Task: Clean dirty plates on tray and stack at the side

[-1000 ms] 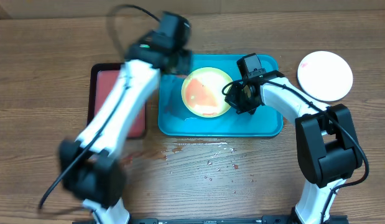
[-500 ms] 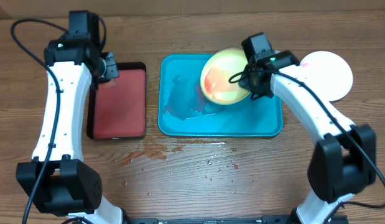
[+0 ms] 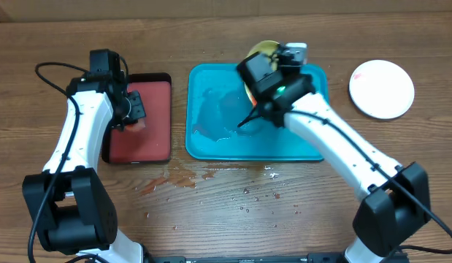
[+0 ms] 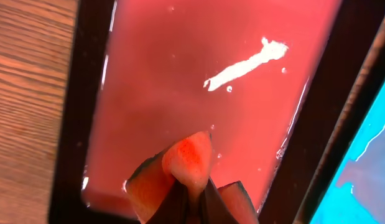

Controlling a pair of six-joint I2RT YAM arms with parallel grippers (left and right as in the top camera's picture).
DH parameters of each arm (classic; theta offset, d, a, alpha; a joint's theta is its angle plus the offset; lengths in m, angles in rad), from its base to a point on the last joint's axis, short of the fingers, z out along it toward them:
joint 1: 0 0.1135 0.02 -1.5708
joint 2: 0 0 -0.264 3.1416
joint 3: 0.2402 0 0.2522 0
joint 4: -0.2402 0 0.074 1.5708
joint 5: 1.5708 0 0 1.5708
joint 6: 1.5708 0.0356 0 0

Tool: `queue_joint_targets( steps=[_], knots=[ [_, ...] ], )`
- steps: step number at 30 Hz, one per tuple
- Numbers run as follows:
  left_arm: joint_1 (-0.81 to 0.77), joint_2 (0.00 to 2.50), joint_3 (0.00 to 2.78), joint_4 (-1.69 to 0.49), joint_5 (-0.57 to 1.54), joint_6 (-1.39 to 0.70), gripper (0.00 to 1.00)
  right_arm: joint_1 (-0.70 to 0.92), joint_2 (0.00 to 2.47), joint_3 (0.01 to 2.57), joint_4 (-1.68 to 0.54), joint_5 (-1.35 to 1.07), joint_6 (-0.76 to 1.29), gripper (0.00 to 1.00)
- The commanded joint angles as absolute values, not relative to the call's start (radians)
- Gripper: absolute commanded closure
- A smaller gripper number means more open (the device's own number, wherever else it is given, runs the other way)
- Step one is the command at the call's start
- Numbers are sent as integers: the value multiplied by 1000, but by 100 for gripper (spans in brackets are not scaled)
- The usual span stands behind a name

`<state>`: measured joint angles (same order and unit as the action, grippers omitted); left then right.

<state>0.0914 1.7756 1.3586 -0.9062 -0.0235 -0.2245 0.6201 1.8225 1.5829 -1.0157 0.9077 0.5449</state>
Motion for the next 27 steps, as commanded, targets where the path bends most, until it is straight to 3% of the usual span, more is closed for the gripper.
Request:
queue_joint_targets(
  steps=[1, 18, 23, 27],
  knots=[
    [91, 1778, 1348, -891, 1, -201, 96, 674, 1805, 1599, -995, 1157, 542, 96],
    [91, 1778, 1348, -871, 1, -179, 96, 732, 1805, 1599, -975, 1295, 535, 96],
    [91, 1778, 1348, -871, 1, -179, 96, 732, 1805, 1599, -939, 1432, 491, 96],
    [91, 1778, 1348, -869, 1, -179, 96, 746, 1806, 1598, -914, 1313, 378, 96]
  ],
)
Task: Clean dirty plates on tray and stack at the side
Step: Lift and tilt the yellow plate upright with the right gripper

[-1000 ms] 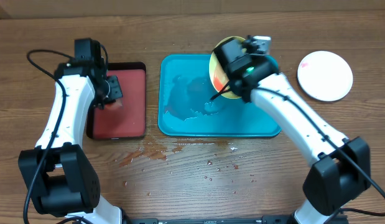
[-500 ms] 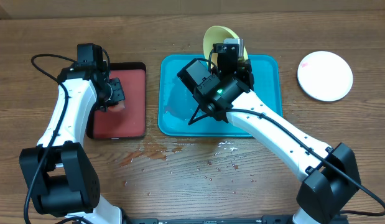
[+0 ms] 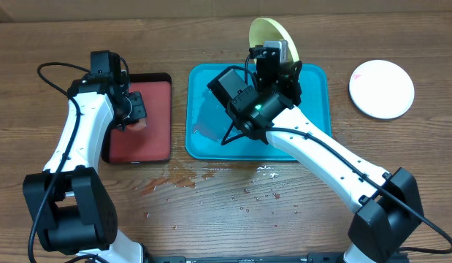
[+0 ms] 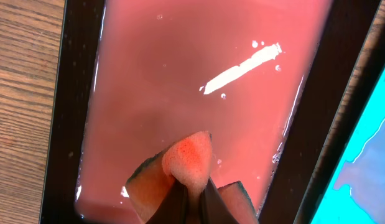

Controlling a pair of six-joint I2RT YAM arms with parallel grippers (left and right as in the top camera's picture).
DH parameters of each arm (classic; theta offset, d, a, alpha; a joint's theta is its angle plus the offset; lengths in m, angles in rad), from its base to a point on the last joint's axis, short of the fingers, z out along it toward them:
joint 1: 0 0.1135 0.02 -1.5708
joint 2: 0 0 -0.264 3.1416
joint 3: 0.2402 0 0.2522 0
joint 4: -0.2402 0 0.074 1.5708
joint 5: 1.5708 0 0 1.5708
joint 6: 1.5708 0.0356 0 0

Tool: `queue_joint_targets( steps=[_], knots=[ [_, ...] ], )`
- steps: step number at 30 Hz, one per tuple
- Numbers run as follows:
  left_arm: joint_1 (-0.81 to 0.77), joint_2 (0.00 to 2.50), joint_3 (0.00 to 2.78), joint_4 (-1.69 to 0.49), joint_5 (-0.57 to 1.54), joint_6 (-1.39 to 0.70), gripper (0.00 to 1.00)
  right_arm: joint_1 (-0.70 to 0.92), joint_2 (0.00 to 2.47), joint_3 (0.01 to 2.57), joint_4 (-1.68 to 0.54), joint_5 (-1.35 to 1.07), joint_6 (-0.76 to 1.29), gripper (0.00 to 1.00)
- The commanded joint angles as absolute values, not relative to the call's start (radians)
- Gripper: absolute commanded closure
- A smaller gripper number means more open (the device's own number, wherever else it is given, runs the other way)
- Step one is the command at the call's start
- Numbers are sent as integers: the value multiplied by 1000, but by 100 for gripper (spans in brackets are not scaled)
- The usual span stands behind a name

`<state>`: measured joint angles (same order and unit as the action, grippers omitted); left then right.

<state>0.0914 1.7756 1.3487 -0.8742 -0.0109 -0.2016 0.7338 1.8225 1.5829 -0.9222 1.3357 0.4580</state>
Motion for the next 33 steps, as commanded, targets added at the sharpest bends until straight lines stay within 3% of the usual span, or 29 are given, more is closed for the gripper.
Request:
queue_joint_targets(
  steps=[1, 6, 12, 22, 23, 24, 26, 27, 33],
  knots=[
    [91, 1778, 1348, -867, 1, -179, 96, 754, 1806, 1597, -915, 1283, 355, 96],
    [91, 1778, 1348, -865, 1, -179, 96, 746, 1808, 1590, -863, 1405, 336, 96],
    [91, 1778, 1348, -852, -11, -134, 96, 744, 1808, 1590, -878, 1231, 303, 96],
    [91, 1780, 1295, -768, -93, 90, 96, 746, 1808, 1590, -878, 1235, 306, 96],
    [91, 1780, 1285, -759, -93, 91, 91, 746, 1808, 1590, -878, 1235, 306, 96],
    [91, 1780, 1280, -755, -93, 90, 77, 746, 1808, 1590, -877, 1235, 306, 96],
    [91, 1780, 1278, -755, -93, 90, 36, 746, 1808, 1590, -876, 1235, 307, 96],
    [91, 1780, 1278, -755, -93, 90, 3, 746, 1808, 1590, -876, 1234, 307, 96],
    [91, 1763, 1309, -816, -86, 42, 0, 735, 1808, 1590, -893, 1185, 316, 96]
  ],
)
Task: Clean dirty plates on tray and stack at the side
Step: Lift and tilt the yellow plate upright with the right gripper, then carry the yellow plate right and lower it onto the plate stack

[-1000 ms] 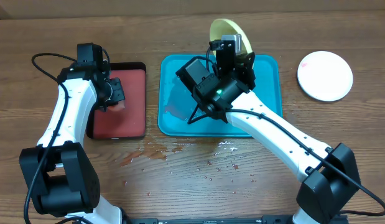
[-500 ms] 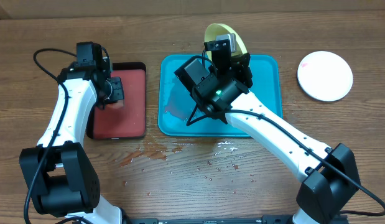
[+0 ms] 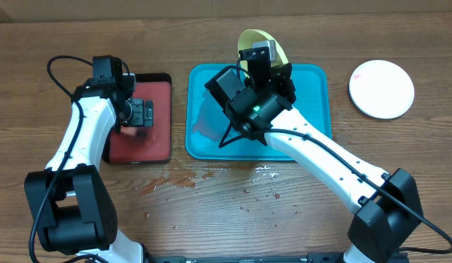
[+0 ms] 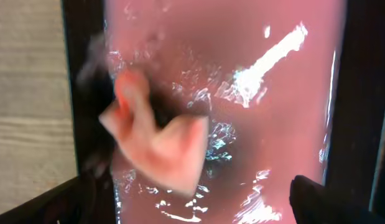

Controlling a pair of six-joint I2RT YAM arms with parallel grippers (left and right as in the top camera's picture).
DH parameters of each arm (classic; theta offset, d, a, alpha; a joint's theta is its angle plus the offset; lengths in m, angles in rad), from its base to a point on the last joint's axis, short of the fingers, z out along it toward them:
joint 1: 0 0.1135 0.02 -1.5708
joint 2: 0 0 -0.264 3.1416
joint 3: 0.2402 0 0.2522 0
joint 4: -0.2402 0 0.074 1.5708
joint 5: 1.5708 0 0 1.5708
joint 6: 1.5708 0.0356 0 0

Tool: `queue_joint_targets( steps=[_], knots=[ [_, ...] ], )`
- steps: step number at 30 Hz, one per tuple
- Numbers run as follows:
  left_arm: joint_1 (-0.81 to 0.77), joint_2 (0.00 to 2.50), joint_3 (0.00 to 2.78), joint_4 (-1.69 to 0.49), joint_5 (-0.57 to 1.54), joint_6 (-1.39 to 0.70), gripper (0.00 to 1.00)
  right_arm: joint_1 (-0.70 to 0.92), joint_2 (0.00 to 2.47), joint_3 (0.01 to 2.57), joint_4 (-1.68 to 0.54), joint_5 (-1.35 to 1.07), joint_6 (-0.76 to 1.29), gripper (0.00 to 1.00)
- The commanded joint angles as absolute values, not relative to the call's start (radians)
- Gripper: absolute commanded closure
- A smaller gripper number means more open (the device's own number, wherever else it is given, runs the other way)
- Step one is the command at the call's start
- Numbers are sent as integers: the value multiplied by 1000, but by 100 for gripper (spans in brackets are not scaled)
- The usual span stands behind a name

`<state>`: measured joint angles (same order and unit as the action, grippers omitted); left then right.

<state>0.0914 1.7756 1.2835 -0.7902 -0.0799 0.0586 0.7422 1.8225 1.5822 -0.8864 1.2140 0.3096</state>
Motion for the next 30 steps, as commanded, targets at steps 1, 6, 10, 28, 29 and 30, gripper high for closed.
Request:
queue_joint_targets(
  steps=[1, 6, 10, 28, 29, 30],
  knots=[
    [91, 1756, 1320, -834, -76, 40, 0, 727, 1808, 1590, -902, 1158, 327, 96],
    [91, 1680, 1391, -914, -10, 41, 0, 632, 1808, 1590, -979, 919, 443, 96],
    [91, 1588, 1411, -927, 82, 41, 0, 490, 1808, 1590, -1016, 640, 529, 96],
    [0, 1470, 1411, -961, 307, 37, 0, -348, 1832, 1589, -955, -51, 528, 96],
    [-14, 1470, 1411, -957, 307, 37, 0, -377, 1845, 1589, -954, -50, 528, 96],
    [-26, 1470, 1411, -953, 307, 37, 0, -399, 1858, 1589, -953, -51, 528, 96]
  ],
)
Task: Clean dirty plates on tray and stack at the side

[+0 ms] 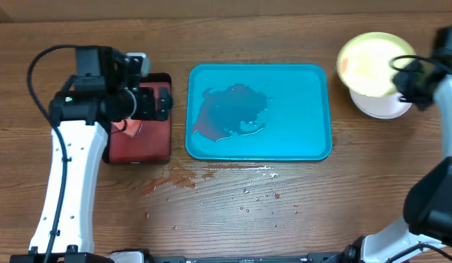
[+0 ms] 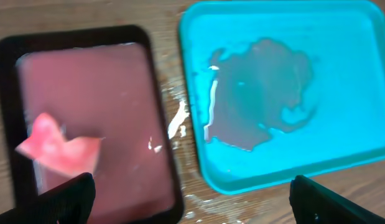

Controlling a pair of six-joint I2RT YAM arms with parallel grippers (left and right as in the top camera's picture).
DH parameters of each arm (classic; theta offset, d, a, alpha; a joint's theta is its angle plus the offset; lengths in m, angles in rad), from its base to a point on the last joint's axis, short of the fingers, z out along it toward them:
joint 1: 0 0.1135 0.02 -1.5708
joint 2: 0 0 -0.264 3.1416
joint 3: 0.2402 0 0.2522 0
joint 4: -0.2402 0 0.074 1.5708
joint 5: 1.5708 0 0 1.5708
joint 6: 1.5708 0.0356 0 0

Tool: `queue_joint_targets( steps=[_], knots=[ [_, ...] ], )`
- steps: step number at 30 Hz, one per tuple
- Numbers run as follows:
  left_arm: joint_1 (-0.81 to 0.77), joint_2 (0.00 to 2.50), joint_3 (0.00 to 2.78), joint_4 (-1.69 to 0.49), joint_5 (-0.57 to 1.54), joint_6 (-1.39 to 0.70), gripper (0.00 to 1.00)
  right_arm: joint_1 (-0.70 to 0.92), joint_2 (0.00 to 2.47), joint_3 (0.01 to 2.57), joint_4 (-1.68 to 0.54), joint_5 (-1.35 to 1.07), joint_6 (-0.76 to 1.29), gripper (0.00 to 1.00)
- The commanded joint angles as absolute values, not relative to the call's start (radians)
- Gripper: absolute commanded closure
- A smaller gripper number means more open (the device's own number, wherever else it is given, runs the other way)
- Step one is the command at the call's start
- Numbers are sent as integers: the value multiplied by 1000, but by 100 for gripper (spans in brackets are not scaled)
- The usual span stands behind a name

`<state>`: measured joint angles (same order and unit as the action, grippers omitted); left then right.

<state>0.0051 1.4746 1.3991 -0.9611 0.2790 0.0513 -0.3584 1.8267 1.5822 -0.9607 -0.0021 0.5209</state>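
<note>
A pale yellow plate [image 1: 369, 58] lies over the white plate [image 1: 382, 107] at the far right of the table. My right gripper [image 1: 410, 79] is at the yellow plate's right rim, shut on it. The teal tray [image 1: 313, 142] holds only a puddle of dirty water [image 1: 233, 109]. My left gripper [image 1: 151, 102] hangs open above the black basin [image 1: 167, 77] of red water, with nothing between its fingers [image 2: 71, 198]. The orange sponge [image 2: 55, 149] lies loose in that basin [image 2: 164, 155], left of the gripper's line. The teal tray [image 2: 341, 158] also shows in the left wrist view.
Water drops and a reddish smear [image 1: 174, 179] mark the wood in front of the basin and tray. My left arm's cable [image 1: 47, 55] loops over the table's left side. The table's back edge runs along the top of the overhead view.
My right arm has moved from above the teal tray to the far right, and the yellow plate now lies over the white one. My left gripper is higher above the basin; the sponge lies still.
My left gripper was shut on the sponge in the red basin while my right gripper held the yellow plate over the teal tray. Then the plate stood upright at the tray's far edge. Then the left gripper was open, the sponge loose. Now the plate is over the white plate.
</note>
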Motion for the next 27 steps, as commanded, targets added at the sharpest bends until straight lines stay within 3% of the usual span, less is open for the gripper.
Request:
queue_joint_targets(
  steps=[1, 14, 15, 17, 18, 20, 27],
  knots=[
    [-41, 1470, 1411, -950, 307, 37, 0, -417, 1871, 1589, -951, -51, 527, 96],
    [-95, 1470, 1411, -929, 303, 30, 0, -486, 2014, 1589, -890, -47, 529, 94],
    [-95, 1470, 1411, -930, 303, 30, 0, -486, 2015, 1589, -882, -47, 529, 60],
    [-95, 1470, 1411, -930, 303, 30, 0, -487, 2014, 1593, -876, -54, 528, 19],
    [-95, 1470, 1411, -931, 303, 30, 0, -487, 2014, 1603, -881, -67, 528, 11],
    [-95, 1470, 1411, -931, 303, 30, 0, -489, 2009, 1638, -912, -116, 528, 6],
    [-95, 1447, 1411, -963, 304, 29, 0, -467, 1899, 1858, -1122, -192, 490, 6]
  ],
)
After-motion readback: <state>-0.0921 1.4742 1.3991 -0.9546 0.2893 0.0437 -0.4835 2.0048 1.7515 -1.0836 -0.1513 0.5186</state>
